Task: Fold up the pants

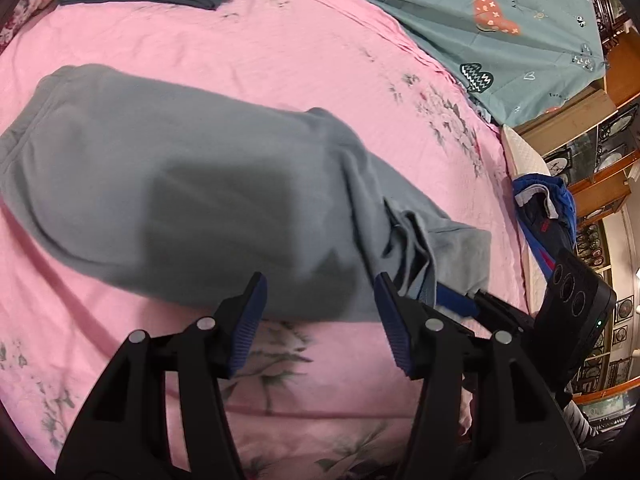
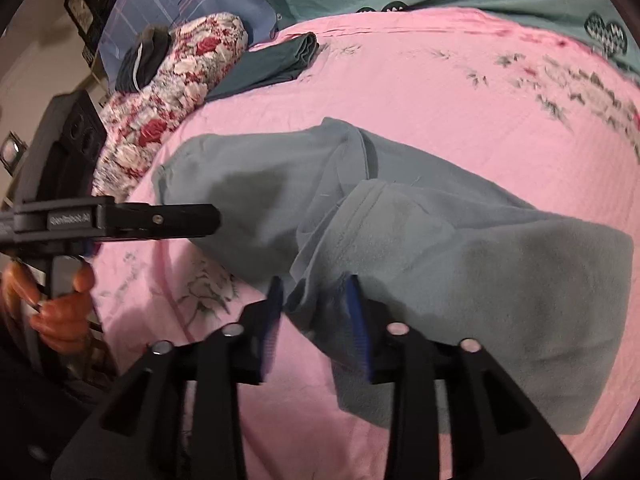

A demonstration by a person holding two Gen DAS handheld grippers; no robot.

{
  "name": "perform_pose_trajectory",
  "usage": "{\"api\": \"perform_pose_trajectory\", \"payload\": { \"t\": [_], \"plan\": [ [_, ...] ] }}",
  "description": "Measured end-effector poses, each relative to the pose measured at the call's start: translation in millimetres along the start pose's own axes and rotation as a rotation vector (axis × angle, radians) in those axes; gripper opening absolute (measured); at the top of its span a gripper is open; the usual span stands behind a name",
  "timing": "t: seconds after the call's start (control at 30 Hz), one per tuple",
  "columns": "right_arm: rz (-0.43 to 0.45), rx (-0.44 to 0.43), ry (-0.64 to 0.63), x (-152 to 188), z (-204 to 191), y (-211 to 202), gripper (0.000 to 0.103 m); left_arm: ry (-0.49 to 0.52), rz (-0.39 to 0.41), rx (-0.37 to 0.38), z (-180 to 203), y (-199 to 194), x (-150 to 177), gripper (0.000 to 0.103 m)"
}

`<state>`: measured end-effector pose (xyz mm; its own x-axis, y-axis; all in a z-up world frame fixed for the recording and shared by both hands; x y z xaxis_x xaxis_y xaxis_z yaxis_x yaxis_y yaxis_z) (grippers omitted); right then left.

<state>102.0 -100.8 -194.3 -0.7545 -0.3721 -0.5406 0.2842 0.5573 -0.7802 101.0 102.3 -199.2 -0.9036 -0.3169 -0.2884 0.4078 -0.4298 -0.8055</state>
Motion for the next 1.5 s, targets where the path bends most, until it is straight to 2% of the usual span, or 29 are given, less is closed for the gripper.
{"api": "perform_pose_trajectory", "payload": {
  "t": [0.07, 0.2, 0.23, 0.27, 0.33, 0.5, 0.57, 0.7, 0.77, 0.87, 0.93, 1.03, 1.07, 1.1, 1.17, 1.23, 1.3, 1.33, 1.37, 1.47, 1.5],
  "plan": [
    [0.008, 0.073, -0.034, -0.4, -5.3, 6.9, 0.050, 0.009, -0.008, -0.005, -5.6, -2.3, -0.1, 0.057],
    [0.005, 0.134, -0.062, -1.7, -10.9, 18.4, 0.049, 0.030, -0.007, -0.008, -9.8, -6.9, -1.4, 0.060],
    [0.007, 0.138, -0.054, -2.3, -9.9, 19.2, 0.037, 0.031, -0.008, -0.009, -11.2, -7.4, -2.1, 0.061],
    [0.005, 0.140, -0.029, -2.4, -5.9, 19.7, 0.031, 0.031, -0.008, -0.011, -12.4, -7.3, -2.7, 0.061],
    [0.014, 0.094, 0.039, -3.8, 2.6, 16.0, 0.012, 0.026, -0.009, -0.012, -14.5, -7.0, -4.1, 0.061],
    [0.093, 0.016, 0.265, -4.2, 36.2, -13.8, 0.009, 0.022, -0.012, -0.008, -11.3, -2.6, -8.5, 0.062],
    [0.142, -0.040, 0.397, -0.7, 58.1, -30.3, 0.008, 0.033, -0.010, -0.013, -5.4, -0.7, -9.7, 0.063],
    [0.310, -0.126, 0.674, 16.5, 118.9, -86.9, 0.008, 0.056, -0.009, -0.012, 12.1, 6.3, -12.2, 0.065],
    [0.399, -0.129, 0.763, 29.5, 148.3, -119.2, 0.008, 0.077, -0.014, -0.011, 25.7, 12.9, -12.7, 0.065],
    [0.536, -0.097, 0.890, 57.7, 199.5, -173.9, 0.008, 0.114, -0.024, -0.003, 48.9, 24.6, -10.9, 0.066],
    [0.625, -0.030, 0.953, 82.1, 238.0, -215.9, 0.008, 0.133, -0.028, -0.008, 62.6, 33.4, -11.0, 0.067],
    [0.699, 0.054, 1.023, 114.7, 280.9, -256.9, 0.008, 0.138, -0.035, -0.015, 81.6, 47.2, -11.2, 0.067],
    [0.704, 0.090, 1.047, 128.1, 296.1, -265.2, 0.006, 0.141, -0.037, -0.023, 88.7, 52.5, -10.3, 0.067],
    [0.701, 0.118, 1.062, 138.6, 308.0, -269.2, 0.000, 0.144, -0.038, -0.029, 92.5, 56.0, -8.5, 0.068],
    [0.651, 0.204, 1.102, 164.2, 331.1, -269.5, 0.000, 0.152, -0.053, -0.057, 100.2, 67.0, -5.6, 0.069],
    [0.566, 0.231, 1.141, 184.9, 346.6, -260.5, 0.000, 0.152, -0.069, -0.087, 104.5, 75.9, -3.9, 0.069],
    [0.518, 0.205, 1.154, 190.8, 347.5, -254.7, 0.007, 0.139, -0.075, -0.100, 107.4, 80.7, -1.7, 0.069],
    [0.480, 0.178, 1.129, 184.9, 343.6, -250.5, 0.014, 0.127, -0.081, -0.113, 108.1, 83.2, -0.2, 0.069],
    [0.444, 0.161, 1.097, 177.6, 337.0, -244.3, 0.016, 0.113, -0.080, -0.136, 108.5, 85.9, 1.2, 0.070],
    [0.315, 0.126, 1.058, 155.8, 319.4, -224.6, 0.030, 0.107, -0.095, -0.157, 111.6, 91.8, 5.8, 0.070],
    [0.260, 0.099, 1.080, 153.6, 315.7, -215.9, 0.042, 0.107, -0.096, -0.160, 114.0, 93.0, 7.3, 0.070]
  ]
}}
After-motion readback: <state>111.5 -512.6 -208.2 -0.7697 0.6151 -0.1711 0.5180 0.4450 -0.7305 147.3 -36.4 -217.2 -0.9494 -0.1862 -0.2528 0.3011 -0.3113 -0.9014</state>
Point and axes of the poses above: each gripper's, at about its wrist camera, not at the fingertips, and y roughly the way its jaws point, z to its right, x to its underside, the point moved 2 cm from there along y, roughly the way its jaws point, and after that the axes turned 2 degrees about -y, right-handed, at the moved point
